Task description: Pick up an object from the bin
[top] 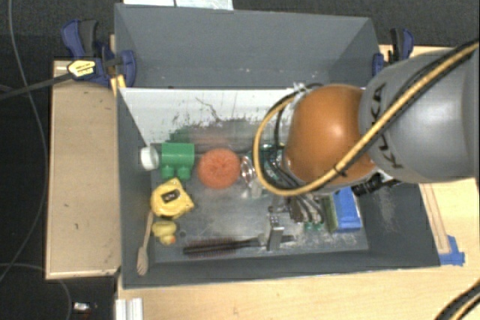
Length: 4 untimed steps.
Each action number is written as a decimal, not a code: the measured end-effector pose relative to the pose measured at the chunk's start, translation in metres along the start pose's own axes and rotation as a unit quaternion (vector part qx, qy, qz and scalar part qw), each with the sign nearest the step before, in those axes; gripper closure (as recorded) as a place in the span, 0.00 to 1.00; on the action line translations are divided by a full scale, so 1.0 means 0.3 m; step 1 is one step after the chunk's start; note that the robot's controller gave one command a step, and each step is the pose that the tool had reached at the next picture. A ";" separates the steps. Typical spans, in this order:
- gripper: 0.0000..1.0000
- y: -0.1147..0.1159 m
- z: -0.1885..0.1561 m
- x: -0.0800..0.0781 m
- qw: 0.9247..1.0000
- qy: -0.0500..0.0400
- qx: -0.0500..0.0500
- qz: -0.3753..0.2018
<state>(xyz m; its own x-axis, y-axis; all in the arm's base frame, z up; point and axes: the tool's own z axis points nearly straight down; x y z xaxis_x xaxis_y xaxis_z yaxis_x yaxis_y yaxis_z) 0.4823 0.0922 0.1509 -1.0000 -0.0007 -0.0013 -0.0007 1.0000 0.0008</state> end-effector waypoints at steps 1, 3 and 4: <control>0.00 -0.171 0.035 -0.024 0.999 0.000 0.000 -0.046; 0.00 0.053 0.073 -0.111 1.000 0.004 -0.001 -0.002; 0.00 0.162 0.094 -0.331 1.000 -0.003 0.000 -0.005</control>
Offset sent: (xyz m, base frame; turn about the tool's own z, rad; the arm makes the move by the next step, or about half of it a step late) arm -0.0016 0.0371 -0.0451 0.0982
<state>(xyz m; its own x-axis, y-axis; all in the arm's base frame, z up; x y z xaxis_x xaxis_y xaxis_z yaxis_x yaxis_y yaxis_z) 0.5815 0.1410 0.1230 -0.9999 -0.0116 -0.0069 -0.0116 0.9999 -0.0001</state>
